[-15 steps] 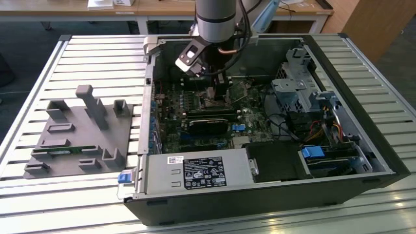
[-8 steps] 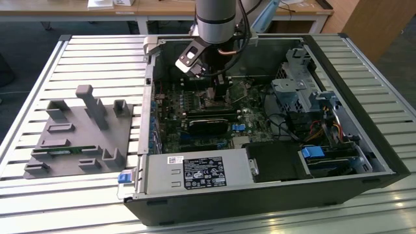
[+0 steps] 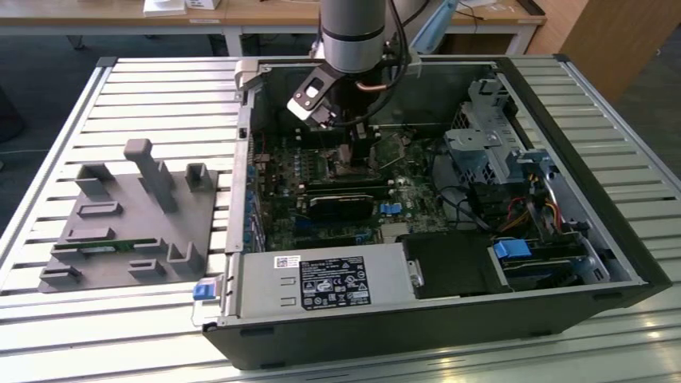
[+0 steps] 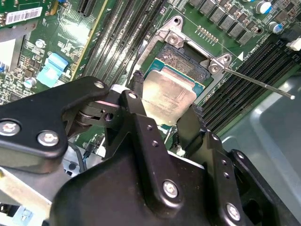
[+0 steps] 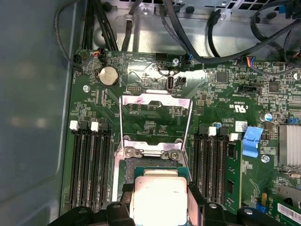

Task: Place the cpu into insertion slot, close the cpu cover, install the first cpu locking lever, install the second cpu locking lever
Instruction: 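Place the cpu into insertion slot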

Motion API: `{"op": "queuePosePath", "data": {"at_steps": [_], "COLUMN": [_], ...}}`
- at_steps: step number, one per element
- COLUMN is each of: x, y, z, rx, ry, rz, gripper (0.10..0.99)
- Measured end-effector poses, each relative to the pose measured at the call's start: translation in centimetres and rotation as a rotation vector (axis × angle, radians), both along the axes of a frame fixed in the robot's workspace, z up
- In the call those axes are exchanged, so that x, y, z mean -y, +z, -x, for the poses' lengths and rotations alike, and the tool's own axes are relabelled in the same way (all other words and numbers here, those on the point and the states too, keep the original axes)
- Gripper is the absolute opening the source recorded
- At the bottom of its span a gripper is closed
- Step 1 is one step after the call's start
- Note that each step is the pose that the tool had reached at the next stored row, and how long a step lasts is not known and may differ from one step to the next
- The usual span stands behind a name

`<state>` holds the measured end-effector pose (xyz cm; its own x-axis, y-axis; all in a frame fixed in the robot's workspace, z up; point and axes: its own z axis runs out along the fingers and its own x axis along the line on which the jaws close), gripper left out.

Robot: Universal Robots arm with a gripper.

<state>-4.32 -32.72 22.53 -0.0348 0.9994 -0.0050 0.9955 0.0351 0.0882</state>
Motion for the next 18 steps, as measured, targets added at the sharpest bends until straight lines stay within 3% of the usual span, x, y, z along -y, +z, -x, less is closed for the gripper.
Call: {"op": "queuePosePath", "data": {"at_steps": [12,18], "x": [-0.31,-0.32], "y": [-1.43,-1.68], "z": [0.01,0.05], "rx": [0.0000,0.0007], "ry": [-0.011,-0.011], "rz": [0.000,0.000], "gripper": [0.537,0.537]}}
